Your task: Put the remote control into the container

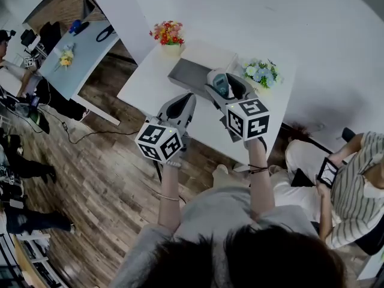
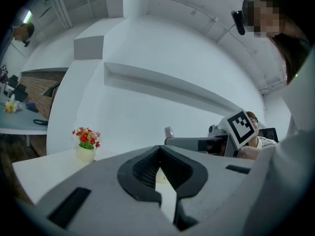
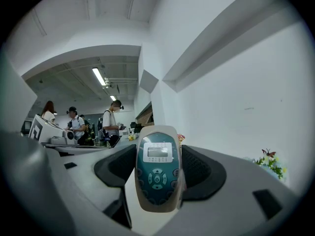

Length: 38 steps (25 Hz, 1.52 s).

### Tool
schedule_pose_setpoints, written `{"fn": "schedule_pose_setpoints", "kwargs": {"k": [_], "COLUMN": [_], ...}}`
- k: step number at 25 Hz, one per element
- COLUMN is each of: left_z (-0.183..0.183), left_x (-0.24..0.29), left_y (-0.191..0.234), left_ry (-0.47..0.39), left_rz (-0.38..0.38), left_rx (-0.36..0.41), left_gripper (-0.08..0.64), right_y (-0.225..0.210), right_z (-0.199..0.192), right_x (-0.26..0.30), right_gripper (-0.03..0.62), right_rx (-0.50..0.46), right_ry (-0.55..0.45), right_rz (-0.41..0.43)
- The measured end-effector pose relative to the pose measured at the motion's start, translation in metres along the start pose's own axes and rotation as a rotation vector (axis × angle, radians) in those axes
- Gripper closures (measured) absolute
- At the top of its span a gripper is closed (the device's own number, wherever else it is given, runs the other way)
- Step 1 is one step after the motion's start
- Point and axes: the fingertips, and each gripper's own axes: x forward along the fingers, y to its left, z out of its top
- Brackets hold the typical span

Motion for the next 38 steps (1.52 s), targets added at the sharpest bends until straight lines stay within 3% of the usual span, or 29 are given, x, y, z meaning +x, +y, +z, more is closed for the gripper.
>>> {"fn": "schedule_pose_setpoints", "kwargs": {"k": [8,23,29,38], "left_z": [0.004,-0.027,-0.032,-0.034], "left_x": [0.032,0.068,0.084,0.099], "left_y": [0.037,0.081,0.091,0.120], "left_ry": [0.017,0.101,0.128,0.199], "left_rz": [0.024,0.048,0.017,-0.118], "left_rx": [-0.013,-0.094,-0.107,-0.123], "left_gripper": [0.557,0.557,0.557,0.557], "right_y": [-0.023,-0.053,-0.062,-0.075], "right_z": [0.006,-0.024,-0.029,-0.036], "right_x": [0.044,0.094,0.101,0.116], "right_gripper": [0.307,0.307,0.307,0.307], "right_rx": [0.007,0.021,0.037,0.060], "right_ry": [0.026,0.151,0.163,0.207], "right_rz": [0.022,0.043,0.012,-0.117]}}
